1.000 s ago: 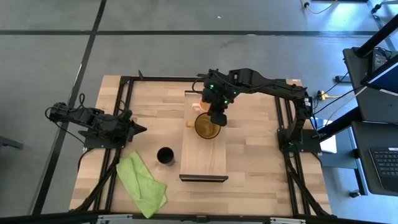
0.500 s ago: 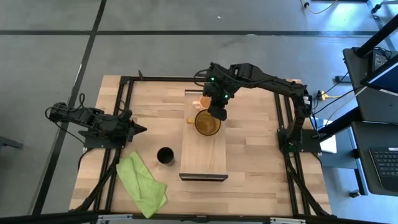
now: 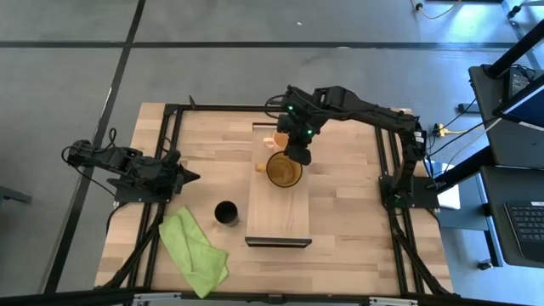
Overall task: Stack small to large cups/mugs on shelf
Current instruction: Put the orange cup on the shelf
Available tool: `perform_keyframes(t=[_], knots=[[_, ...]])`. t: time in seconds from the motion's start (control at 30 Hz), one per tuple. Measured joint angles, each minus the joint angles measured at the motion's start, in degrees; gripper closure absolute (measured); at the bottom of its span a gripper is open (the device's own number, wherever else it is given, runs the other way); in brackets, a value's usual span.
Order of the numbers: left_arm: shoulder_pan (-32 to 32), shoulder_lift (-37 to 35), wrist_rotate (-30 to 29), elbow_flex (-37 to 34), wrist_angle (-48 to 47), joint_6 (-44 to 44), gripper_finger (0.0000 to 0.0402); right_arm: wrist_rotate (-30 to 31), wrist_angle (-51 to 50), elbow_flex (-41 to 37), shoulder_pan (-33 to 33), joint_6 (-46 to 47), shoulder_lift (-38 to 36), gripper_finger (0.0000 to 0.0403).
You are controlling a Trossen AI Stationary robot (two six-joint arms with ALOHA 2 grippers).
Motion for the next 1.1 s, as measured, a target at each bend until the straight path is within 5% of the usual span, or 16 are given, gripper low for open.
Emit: perform_keyframes(t=[1.1], knots=[[0.0,0.0,0.0,0.0,0.3,-0.1,0.0401,0.2,-3.1,0.2,2.2,1.7,-0.1,0.0377]])
